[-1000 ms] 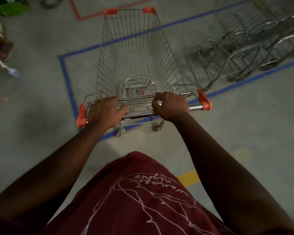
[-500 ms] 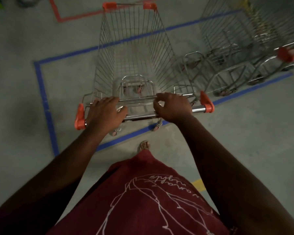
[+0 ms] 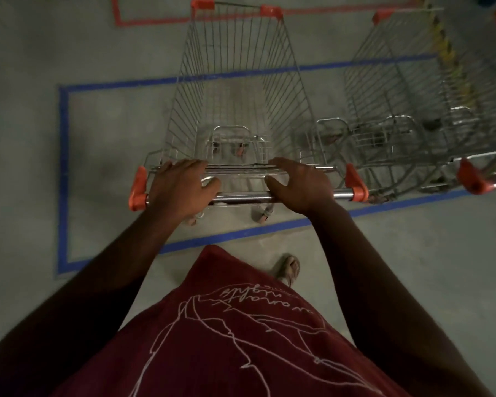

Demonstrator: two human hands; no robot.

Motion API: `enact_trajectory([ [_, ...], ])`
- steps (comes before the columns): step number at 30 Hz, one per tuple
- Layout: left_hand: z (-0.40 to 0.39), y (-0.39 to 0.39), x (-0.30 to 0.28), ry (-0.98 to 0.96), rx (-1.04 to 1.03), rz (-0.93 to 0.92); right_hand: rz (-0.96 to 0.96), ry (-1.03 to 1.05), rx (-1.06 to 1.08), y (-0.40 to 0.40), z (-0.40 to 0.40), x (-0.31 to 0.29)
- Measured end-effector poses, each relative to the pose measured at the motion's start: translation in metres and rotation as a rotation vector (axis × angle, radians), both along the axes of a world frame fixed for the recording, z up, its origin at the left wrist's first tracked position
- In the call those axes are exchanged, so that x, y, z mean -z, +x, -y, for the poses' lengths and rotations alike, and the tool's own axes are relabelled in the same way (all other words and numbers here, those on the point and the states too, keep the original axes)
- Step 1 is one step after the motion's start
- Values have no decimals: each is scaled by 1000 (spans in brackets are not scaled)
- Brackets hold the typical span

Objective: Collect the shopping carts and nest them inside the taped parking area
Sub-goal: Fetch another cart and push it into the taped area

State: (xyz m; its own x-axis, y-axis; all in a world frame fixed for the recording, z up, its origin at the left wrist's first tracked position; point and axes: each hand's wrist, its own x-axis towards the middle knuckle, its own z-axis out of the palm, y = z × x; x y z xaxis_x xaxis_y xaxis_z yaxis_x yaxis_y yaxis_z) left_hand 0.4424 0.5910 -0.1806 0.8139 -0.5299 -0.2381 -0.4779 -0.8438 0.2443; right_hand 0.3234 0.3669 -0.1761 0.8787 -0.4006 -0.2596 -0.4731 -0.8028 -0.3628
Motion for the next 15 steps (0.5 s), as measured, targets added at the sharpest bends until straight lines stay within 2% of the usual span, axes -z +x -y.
enact_trajectory([
  [3, 32, -4, -4, 9, -44, -21, -121, -48, 60, 2, 43, 4],
  [6, 57, -10, -5, 27, -104, -50, -288, -50, -12, 1, 81, 6],
  [11, 93, -30, -3, -41, -231, -49, -304, -22, -190, -6, 140, 1],
  [15, 114, -48, -7, -42, -234, -23, -203, 70, -184, -13, 173, -2],
])
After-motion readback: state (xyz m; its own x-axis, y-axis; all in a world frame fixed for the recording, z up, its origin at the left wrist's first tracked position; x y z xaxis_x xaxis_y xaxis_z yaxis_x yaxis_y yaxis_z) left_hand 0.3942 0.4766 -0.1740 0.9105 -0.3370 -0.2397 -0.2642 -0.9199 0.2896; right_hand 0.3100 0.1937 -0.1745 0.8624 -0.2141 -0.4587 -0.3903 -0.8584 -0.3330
